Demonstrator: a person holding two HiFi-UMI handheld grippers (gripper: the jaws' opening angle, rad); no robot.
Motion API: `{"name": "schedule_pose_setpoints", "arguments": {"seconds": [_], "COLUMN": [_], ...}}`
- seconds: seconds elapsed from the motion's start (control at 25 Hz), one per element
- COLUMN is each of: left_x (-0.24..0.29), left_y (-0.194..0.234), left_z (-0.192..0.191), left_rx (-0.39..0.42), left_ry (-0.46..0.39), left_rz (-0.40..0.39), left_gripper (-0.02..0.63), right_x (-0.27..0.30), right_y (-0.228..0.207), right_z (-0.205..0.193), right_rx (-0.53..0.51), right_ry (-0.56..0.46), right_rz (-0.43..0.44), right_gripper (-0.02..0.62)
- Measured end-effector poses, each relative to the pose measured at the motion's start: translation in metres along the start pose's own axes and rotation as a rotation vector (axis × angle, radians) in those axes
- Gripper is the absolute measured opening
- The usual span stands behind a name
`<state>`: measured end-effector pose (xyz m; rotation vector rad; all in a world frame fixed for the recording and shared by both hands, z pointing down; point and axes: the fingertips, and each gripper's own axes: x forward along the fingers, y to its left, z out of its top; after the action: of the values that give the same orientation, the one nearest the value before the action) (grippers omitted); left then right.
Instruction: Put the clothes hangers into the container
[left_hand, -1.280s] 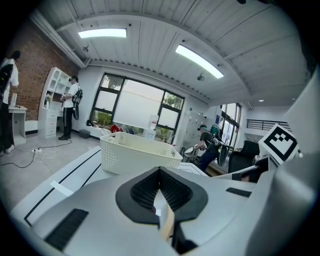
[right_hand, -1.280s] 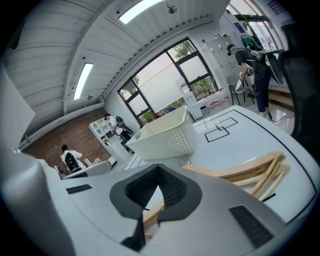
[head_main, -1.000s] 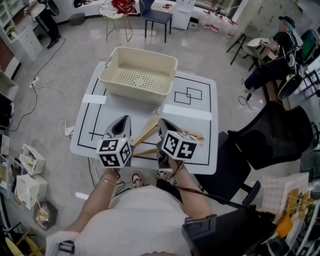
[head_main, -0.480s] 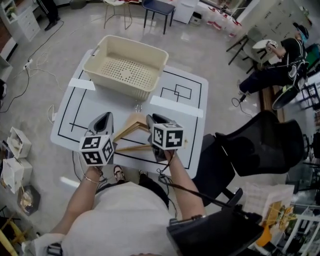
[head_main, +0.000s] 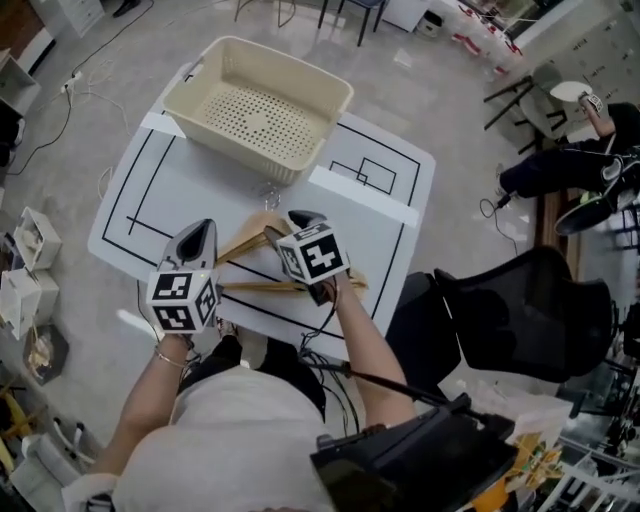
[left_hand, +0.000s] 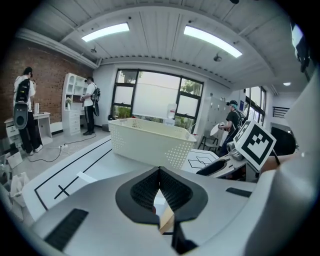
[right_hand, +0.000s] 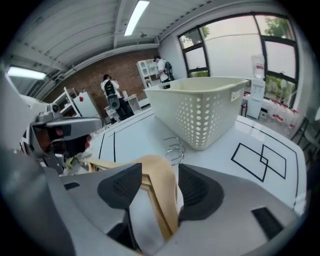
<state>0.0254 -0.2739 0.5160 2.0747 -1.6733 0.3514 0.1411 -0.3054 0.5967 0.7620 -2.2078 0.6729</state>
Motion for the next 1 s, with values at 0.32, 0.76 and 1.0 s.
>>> {"name": "schedule_pose_setpoints", "arguments": {"seconds": [0.32,0.76,1.0], "left_x": [0.0,-0.007,-0.016], "left_y": [0.006,0.006,0.005], "left_z": [-0.017,-0.031,-0.03], "left_rx": [-0.058,-0.112,-0.118], "left_ry": [0.01,0.004,0.002], "left_rz": [0.098,0.158,0.15], "left_gripper": [0.0,0.0,0.0], "right_x": [0.028,0.032,0.024], "right_y": [-0.004,0.004,-0.001], "right_z": [-0.014,-0.029,-0.026], "right_rx": [-0.151,-0.133,-0.168], "right_ry": [0.116,0.161,0.13], "right_rz": [0.044,0.108,0.028], "right_gripper": [0.224,0.222,0.198]}}
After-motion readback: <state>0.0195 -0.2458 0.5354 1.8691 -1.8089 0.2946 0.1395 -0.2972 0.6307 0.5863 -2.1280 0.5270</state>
